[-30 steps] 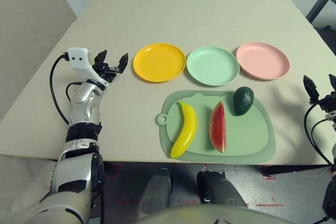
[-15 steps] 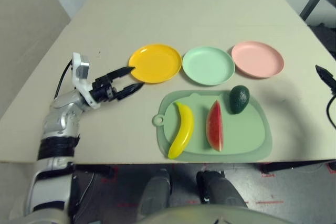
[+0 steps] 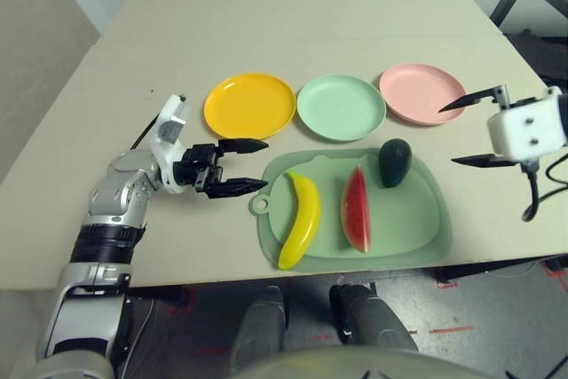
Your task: Place the fruits into color-matched plates.
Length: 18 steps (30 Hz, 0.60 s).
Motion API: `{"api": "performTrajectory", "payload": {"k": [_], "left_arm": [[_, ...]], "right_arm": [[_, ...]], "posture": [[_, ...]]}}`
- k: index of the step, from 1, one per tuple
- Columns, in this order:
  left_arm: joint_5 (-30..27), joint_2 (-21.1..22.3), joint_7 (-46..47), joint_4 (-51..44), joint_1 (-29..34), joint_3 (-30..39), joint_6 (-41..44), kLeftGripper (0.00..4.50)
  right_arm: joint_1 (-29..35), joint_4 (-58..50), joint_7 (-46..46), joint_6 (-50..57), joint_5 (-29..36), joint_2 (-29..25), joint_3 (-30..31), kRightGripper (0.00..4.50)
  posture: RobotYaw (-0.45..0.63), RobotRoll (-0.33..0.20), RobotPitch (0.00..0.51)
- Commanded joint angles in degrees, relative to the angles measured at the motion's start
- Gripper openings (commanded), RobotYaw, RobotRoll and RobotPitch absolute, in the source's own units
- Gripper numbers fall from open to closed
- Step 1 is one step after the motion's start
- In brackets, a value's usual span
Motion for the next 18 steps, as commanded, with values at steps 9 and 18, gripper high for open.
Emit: {"api": "performTrajectory", "payload": {"k": [9,18], "left_arm": [[0.17,0.13,1.78,-6.75,5.37,-0.03,-0.14,4.46],[0.07,-0.28,2.15,-7.78,6.31,0.00,-0.67,4.46]], "right_arm": [[-7.14,12.41,2.68,-12.54,-6.05,9.13,10.40,4.50],[-7.16,16.64,-0.79,-15.20,-11.97,11.56,12.96,4.50]], "posture": [[-0.01,0.000,0.159],[0.00,0.000,0.145]]}}
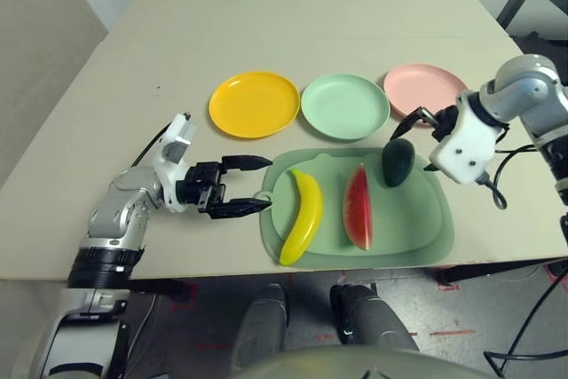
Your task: Place the fruits into color-matched plates.
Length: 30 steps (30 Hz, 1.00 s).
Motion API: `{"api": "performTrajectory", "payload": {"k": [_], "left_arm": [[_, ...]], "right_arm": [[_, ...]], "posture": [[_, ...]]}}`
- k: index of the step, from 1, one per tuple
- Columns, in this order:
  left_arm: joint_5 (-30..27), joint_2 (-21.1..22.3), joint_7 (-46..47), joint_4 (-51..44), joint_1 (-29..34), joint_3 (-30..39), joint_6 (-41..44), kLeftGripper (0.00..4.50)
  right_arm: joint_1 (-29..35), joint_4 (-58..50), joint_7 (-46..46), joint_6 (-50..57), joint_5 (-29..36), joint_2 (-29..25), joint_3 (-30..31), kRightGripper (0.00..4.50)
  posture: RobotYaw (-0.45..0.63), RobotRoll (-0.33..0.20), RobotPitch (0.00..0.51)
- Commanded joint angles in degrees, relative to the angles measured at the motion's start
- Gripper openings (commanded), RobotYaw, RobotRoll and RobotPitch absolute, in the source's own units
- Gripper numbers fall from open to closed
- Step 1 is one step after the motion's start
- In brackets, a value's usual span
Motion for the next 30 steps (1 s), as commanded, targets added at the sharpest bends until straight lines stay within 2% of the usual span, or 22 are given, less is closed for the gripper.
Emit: {"api": "performTrajectory", "payload": {"k": [1,12,17,23,26,30], "left_arm": [[0.07,0.17,-0.12,-1.03,0.56,-0.21,-0.57,4.46],[-0.28,0.63,-0.03,-1.30,1.15,0.46,-0.98,4.46],[0.11,0.78,-0.62,0.45,1.51,0.78,-2.30,4.46],[0.87,0.34,-1.29,3.58,-0.05,0.28,-4.09,4.50],[1.25,-0.02,-1.47,4.89,-0.75,0.01,-4.98,4.50],[1.55,-0.43,-1.70,6.16,-1.44,-0.21,-5.91,4.50]], "right_arm": [[-0.47,2.01,-1.37,-1.03,-2.65,0.14,1.35,4.50],[-0.05,5.63,-8.05,-0.03,-9.34,1.36,2.37,4.50],[1.29,4.24,-8.40,2.99,-8.72,1.53,2.18,4.50],[2.40,1.75,-7.50,6.19,-7.18,0.80,1.63,2.82],[2.80,0.71,-7.10,7.24,-6.76,0.25,1.40,2.49],[3.31,-0.52,-6.76,8.26,-6.26,-0.53,1.15,1.13]], "posture": [[0.00,0.000,0.145],[0.02,0.000,0.134],[0.01,0.000,0.136],[-0.01,0.000,0.138],[-0.02,0.000,0.135],[-0.02,0.000,0.130]]}}
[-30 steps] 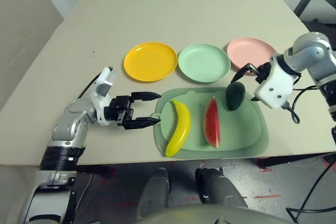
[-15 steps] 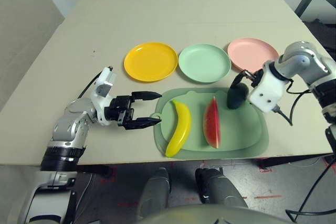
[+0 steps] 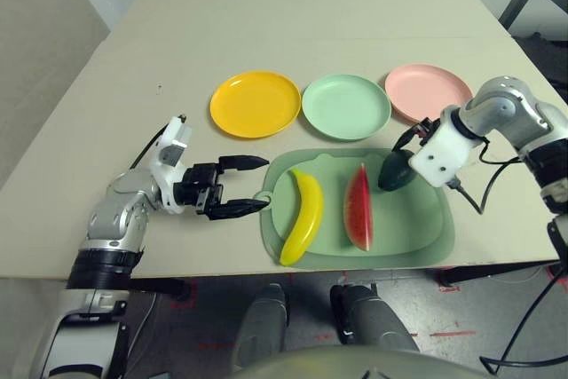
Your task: Place the fruits into color-matched plates.
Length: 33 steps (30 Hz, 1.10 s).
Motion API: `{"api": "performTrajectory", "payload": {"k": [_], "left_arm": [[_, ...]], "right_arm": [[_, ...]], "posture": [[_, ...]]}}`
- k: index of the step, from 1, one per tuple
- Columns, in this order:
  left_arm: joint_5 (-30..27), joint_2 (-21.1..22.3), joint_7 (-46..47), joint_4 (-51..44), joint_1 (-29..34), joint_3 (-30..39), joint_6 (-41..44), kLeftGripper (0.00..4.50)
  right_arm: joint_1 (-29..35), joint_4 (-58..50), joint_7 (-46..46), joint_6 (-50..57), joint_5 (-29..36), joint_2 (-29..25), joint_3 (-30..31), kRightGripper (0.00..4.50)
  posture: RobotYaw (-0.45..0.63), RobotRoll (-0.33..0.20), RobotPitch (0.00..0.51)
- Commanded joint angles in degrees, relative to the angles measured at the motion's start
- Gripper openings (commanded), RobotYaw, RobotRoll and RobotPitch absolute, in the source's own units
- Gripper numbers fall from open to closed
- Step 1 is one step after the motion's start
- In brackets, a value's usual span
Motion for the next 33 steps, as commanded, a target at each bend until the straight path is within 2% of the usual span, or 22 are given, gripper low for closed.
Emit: {"api": "performTrajectory", "payload": {"k": [1,3,8,11,18,21,25,29,33], "left_arm": [[0.98,-0.42,-0.59,1.43,-0.45,-0.52,-1.23,4.50],[1.07,-0.54,-0.69,1.67,-0.60,-0.62,-1.47,4.50],[1.33,-0.75,-0.84,1.73,-0.48,-0.94,-1.84,4.50],[1.59,-0.78,-0.98,1.86,-0.45,-0.90,-1.90,4.50],[2.02,-0.74,-1.33,2.57,-0.94,-0.89,-2.13,4.50],[2.18,-0.77,-1.45,2.85,-1.27,-0.99,-2.26,4.50],[2.28,-0.84,-1.56,3.03,-1.44,-1.05,-2.34,4.50],[2.32,-0.88,-1.45,3.21,-1.63,-1.15,-2.33,4.50],[2.42,-0.95,-1.34,3.06,-1.58,-1.25,-2.44,4.50]], "right_arm": [[0.95,-1.69,0.71,0.97,1.14,-1.14,-0.55,0.82],[1.06,-2.14,0.81,1.33,1.30,-1.35,-0.54,0.01],[1.00,-2.63,0.97,2.09,1.37,-1.47,-0.61,0.07],[0.34,-2.09,0.90,1.88,1.04,-1.57,-0.60,0.63],[-2.93,-0.33,1.18,-0.12,1.03,-1.18,-0.61,3.25],[-4.33,-1.55,2.50,2.14,2.40,-0.42,-0.82,4.36],[-4.67,-5.16,4.19,5.38,4.67,0.08,-1.16,4.44],[-4.39,-10.29,6.44,4.06,7.70,-0.14,-0.58,4.44],[-3.15,-17.71,6.73,19.48,11.81,2.10,-2.80,4.44]], "posture": [[-0.02,0.000,0.130],[-0.02,0.000,0.129],[-0.03,0.000,0.127],[-0.03,0.000,0.127],[-0.03,0.000,0.126],[-0.03,0.000,0.128],[-0.03,0.000,0.128],[-0.03,0.000,0.128],[-0.03,0.000,0.130]]}}
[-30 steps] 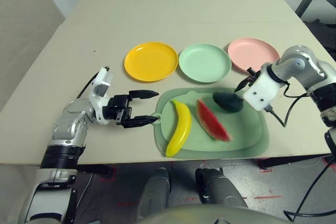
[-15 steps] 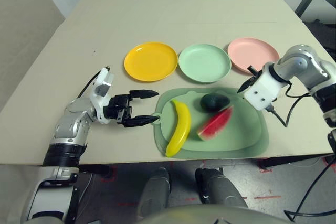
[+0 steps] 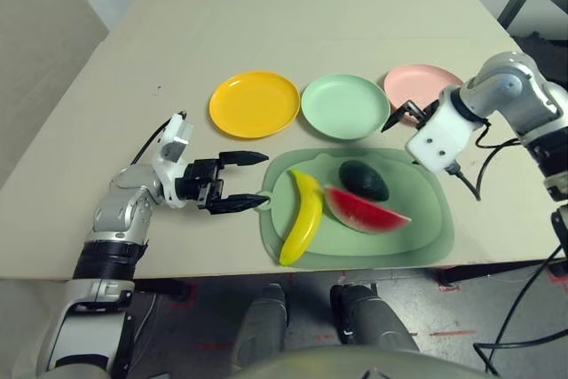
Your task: Place the fruits into color-matched plates.
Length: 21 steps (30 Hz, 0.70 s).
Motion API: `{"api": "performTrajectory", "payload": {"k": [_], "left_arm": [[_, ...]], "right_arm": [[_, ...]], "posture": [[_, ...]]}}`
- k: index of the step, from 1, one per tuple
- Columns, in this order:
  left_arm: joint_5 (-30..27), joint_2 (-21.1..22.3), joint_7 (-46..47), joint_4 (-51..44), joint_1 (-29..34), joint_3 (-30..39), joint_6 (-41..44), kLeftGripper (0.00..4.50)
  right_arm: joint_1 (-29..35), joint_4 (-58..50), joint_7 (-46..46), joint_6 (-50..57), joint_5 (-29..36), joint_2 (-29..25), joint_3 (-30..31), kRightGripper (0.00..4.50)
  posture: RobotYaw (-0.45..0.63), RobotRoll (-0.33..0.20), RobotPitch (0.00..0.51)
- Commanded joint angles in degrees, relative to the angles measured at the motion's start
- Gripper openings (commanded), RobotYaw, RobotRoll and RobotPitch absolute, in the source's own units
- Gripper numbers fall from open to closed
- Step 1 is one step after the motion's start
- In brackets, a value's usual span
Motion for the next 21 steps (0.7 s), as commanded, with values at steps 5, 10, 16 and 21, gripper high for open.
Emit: {"api": "performTrajectory", "payload": {"k": [5,10,16,21], "left_arm": [[0.89,-0.39,0.09,-0.42,0.58,-0.80,-0.59,4.50],[0.91,-0.27,0.03,-0.93,1.50,-0.89,-0.66,4.50],[1.16,-0.54,-0.26,-0.73,1.46,-1.40,-0.72,4.50],[1.21,-0.70,-0.42,-0.78,1.40,-1.76,-0.70,4.50]], "right_arm": [[2.83,-14.22,-1.47,38.83,4.02,1.74,-5.98,4.44],[6.84,-26.07,-2.62,65.59,3.66,-0.69,-7.68,4.44],[4.18,-36.41,-7.49,107.99,9.12,0.95,-6.86,4.44],[-0.09,-36.31,-16.97,127.05,13.65,3.28,-5.63,4.44]], "posture": [[-0.02,0.000,0.137],[-0.03,0.000,0.144],[-0.04,0.000,0.149],[-0.04,0.000,0.153]]}}
